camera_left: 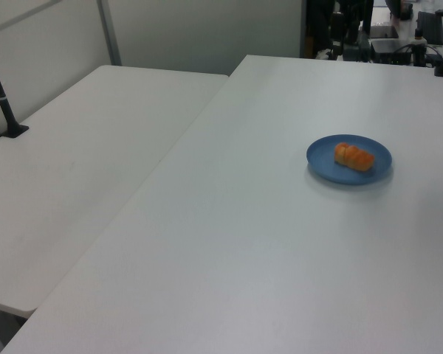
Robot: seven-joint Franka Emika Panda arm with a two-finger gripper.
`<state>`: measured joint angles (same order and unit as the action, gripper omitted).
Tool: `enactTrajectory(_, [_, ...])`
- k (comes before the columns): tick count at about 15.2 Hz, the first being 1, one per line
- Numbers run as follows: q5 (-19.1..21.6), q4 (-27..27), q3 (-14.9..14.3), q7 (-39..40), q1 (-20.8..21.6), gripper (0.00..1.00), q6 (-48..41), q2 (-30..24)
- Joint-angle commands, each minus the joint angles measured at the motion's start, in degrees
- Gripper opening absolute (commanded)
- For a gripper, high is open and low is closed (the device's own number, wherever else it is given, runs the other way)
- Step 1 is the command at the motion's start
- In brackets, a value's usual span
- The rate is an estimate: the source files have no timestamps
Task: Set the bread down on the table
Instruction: 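Move the open gripper over the orange bread roll on the blue plate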
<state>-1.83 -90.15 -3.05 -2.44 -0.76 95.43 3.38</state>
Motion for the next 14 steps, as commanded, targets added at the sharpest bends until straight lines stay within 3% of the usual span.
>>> enactTrajectory(1, [1.13,0.16,0.15,1.11,-0.73,1.00,-1.30,-0.91])
enactTrajectory(7, [2.36,-2.13,0.24,1.12,-0.73,1.00,-1.30,-2.66])
enactTrajectory(14, [2.71,-12.75,2.43,1.38,-0.03,1.00,-0.25,-4.69])
